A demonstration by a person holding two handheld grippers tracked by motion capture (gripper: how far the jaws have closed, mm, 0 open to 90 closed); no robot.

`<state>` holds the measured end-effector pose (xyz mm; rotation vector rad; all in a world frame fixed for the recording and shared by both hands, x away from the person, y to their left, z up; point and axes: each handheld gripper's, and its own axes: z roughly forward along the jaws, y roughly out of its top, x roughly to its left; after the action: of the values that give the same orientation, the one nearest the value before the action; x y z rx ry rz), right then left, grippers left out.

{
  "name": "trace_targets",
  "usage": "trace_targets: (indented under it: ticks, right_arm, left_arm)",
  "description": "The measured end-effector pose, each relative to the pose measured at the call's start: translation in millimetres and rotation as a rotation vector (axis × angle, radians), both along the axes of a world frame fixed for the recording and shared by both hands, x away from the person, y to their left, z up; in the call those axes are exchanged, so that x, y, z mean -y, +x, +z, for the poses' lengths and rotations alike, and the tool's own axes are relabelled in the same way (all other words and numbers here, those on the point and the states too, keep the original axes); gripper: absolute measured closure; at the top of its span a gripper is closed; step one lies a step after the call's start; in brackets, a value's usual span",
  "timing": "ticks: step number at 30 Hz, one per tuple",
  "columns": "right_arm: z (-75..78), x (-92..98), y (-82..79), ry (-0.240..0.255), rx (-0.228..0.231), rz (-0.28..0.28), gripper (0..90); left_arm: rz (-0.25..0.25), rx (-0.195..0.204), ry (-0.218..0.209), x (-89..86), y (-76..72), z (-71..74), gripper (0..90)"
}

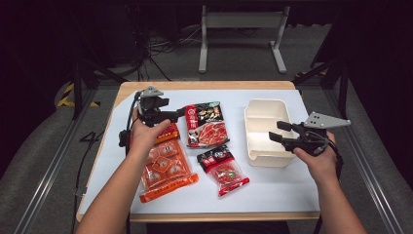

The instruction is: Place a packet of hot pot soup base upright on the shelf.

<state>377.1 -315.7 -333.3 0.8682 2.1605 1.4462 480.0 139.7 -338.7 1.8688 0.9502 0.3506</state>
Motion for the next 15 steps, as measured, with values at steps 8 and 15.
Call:
trace_targets:
  ticks: [8, 15]
  right_arm:
    - [1.1, 3.3, -6.8, -0.005, 0.006, -0.014, 45.3]
    - [1.3, 8.4, -12.0, -0.008, 0.008, -0.033, 45.0]
  left_arm:
    - [0.049, -0.003, 0.038, 5.6, 30.1, -1.9, 22.4]
    - [0.057, -0.019, 0.009, 3.3, 45.8, -2.5, 22.7]
